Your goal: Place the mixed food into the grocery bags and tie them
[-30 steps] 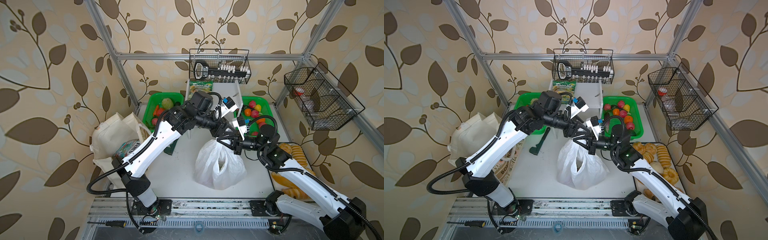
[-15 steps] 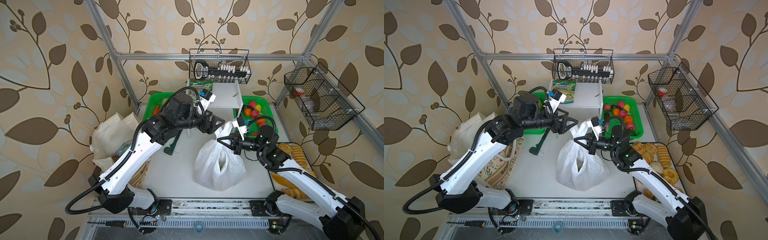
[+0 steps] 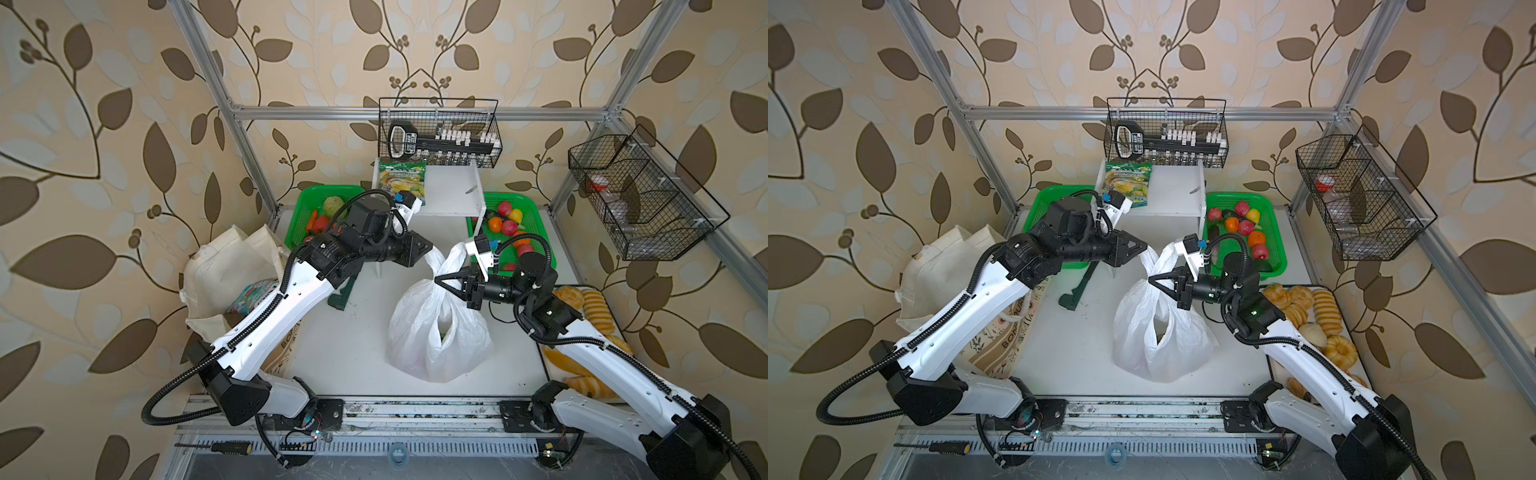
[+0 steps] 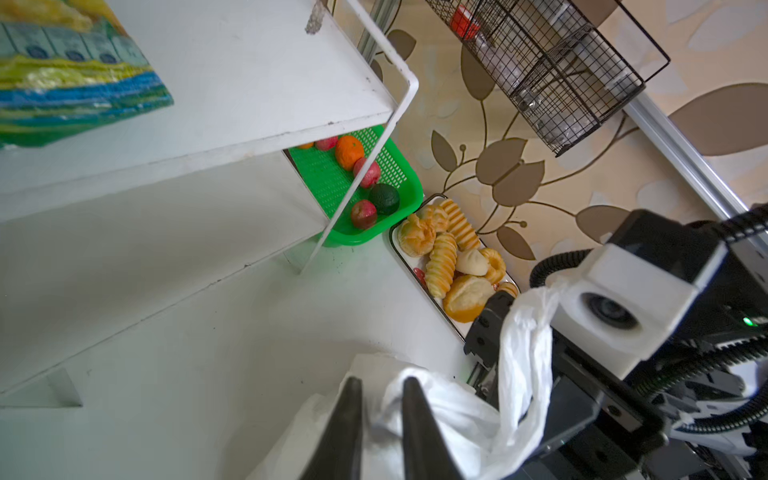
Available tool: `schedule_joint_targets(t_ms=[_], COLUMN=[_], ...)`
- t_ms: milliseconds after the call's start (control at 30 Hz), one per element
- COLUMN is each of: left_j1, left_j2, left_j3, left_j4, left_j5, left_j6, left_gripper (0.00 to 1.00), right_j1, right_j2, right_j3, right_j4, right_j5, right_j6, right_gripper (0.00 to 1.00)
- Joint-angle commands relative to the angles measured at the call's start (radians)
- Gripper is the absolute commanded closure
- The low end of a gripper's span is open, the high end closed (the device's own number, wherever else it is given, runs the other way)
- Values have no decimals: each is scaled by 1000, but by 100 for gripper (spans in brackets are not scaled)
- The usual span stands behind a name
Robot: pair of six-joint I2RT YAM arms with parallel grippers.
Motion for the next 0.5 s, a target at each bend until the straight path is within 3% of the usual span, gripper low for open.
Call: schedule_joint_targets(t_ms=[0, 267, 467], left_j1=[-2, 0, 0], left_j2=[-64, -158, -224], left_j3=[-60, -207, -281], left_j4=[71, 170, 201], left_j5=[-49, -43, -39], left_j6=[-47, -175, -226], left_gripper=[100, 100, 100], right_j1=[-18, -42, -43], right_j2=[-19, -19, -13], right_j3=[-29, -61, -79], right_j4=[-16, -81, -76], right_j5=[67, 210, 261], right_j6=[40, 107, 126], right_gripper=[92, 94, 88])
